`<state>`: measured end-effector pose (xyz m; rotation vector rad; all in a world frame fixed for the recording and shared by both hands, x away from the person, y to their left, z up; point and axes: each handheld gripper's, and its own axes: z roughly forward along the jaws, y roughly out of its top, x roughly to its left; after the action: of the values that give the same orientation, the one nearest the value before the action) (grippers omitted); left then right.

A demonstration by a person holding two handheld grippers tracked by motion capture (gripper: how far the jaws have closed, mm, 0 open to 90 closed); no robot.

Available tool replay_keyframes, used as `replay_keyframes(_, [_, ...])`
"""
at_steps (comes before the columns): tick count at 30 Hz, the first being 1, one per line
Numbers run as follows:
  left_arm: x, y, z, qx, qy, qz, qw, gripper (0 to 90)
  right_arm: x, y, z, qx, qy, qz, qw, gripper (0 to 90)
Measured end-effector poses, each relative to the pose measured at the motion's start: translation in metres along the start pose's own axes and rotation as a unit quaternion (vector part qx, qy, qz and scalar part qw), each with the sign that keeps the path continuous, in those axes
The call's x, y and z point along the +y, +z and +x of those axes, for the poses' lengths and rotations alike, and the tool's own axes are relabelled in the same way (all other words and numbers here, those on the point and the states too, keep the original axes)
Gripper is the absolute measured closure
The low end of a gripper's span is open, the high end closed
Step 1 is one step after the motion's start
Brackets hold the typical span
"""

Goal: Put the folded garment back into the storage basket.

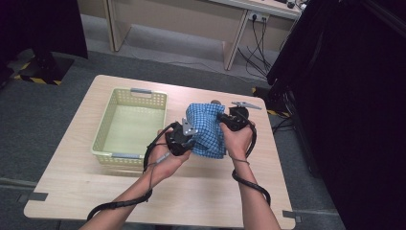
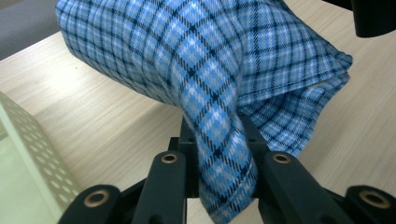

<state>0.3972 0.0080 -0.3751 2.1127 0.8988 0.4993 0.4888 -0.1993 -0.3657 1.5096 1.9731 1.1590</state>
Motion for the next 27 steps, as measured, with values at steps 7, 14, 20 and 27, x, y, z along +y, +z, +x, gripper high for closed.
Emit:
replay_keyframes(7, [0.0,-0.007,0.005,0.005,-0.003,-0.003,1.0,77.0,0.006,0.001,0.008,0.002,-0.004,-0.004,1.0,83.5])
replay_keyframes(14, [-0.001,-0.013,0.012,0.01,-0.008,-0.004,0.9999,77.0,0.01,0.004,0.017,0.007,-0.007,-0.005,0.9999,83.5])
replay_keyframes(20, [-0.003,-0.02,0.018,0.014,-0.012,-0.006,0.9998,77.0,0.015,0.008,0.025,0.011,-0.011,-0.005,0.9999,83.5])
replay_keyframes(27, [-0.004,-0.025,0.024,0.02,-0.014,-0.007,0.9997,77.1,0.021,0.01,0.034,0.014,-0.017,-0.007,0.9997,83.5])
